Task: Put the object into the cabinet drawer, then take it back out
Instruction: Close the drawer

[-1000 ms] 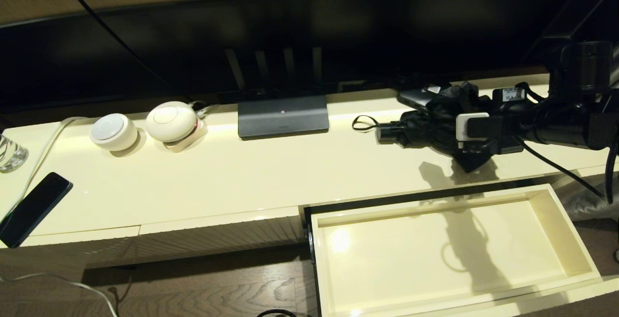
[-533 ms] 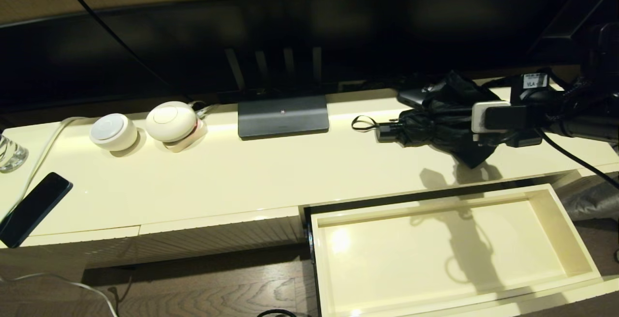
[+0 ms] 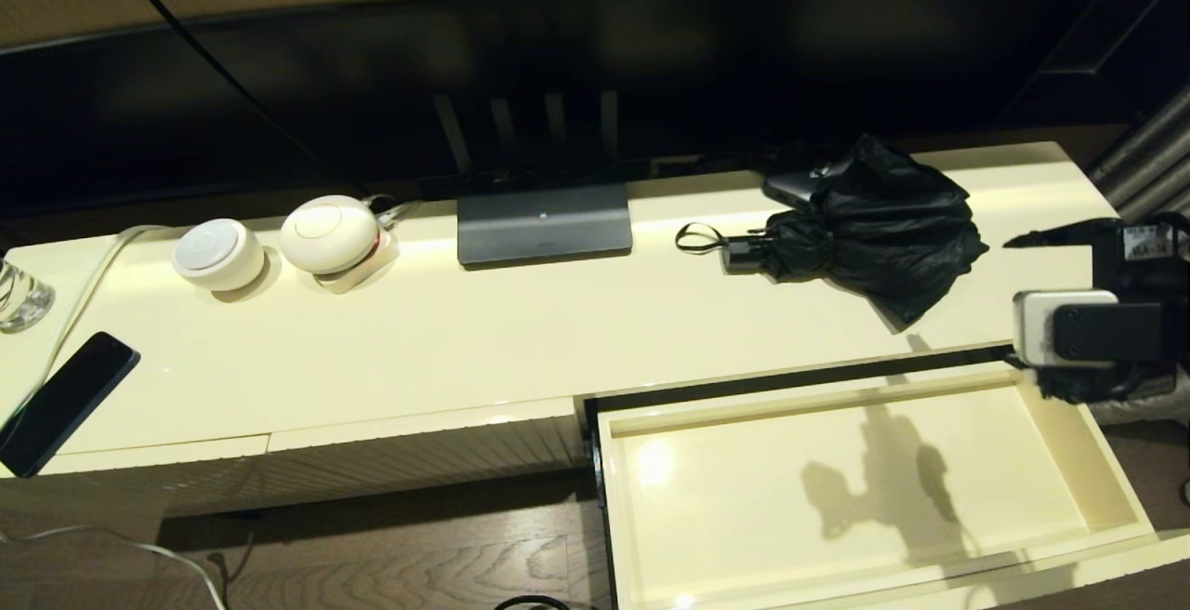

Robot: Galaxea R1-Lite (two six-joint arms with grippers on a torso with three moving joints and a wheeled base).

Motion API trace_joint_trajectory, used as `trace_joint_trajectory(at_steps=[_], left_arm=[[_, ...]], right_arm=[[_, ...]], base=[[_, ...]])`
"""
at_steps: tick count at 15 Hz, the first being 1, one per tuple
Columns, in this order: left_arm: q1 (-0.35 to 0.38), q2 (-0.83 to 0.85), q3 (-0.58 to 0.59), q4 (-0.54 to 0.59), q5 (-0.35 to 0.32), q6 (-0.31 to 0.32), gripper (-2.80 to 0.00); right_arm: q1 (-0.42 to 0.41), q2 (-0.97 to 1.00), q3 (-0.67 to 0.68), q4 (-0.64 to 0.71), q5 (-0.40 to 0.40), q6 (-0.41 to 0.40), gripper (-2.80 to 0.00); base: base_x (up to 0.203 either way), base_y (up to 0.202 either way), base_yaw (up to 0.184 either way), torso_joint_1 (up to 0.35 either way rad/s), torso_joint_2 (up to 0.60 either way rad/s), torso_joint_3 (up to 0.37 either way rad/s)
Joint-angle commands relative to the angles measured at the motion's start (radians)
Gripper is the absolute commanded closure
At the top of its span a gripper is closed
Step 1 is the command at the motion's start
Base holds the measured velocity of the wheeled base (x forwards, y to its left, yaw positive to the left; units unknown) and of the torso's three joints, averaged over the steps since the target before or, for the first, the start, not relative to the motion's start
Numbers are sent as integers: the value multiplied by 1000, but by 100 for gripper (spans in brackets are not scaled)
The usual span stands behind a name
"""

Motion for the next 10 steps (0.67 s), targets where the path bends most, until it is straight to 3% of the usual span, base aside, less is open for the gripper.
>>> trace_joint_trajectory(at_steps=[1,2,3,10], left_arm=[[0,1,3,0,0,0,0],[0,1,3,0,0,0,0],[0,1,3,0,0,0,0],[0,1,3,0,0,0,0]], right_arm=[[10,-112,60,193,3,72,-280],[27,-137,95,253,3,115,-280],[37,-157,127,287,3,145,0],[56,-168,252,359,39,193,0]], base=[[0,0,0,0,0,0],[0,0,0,0,0,0],[0,0,0,0,0,0],[0,0,0,0,0,0]])
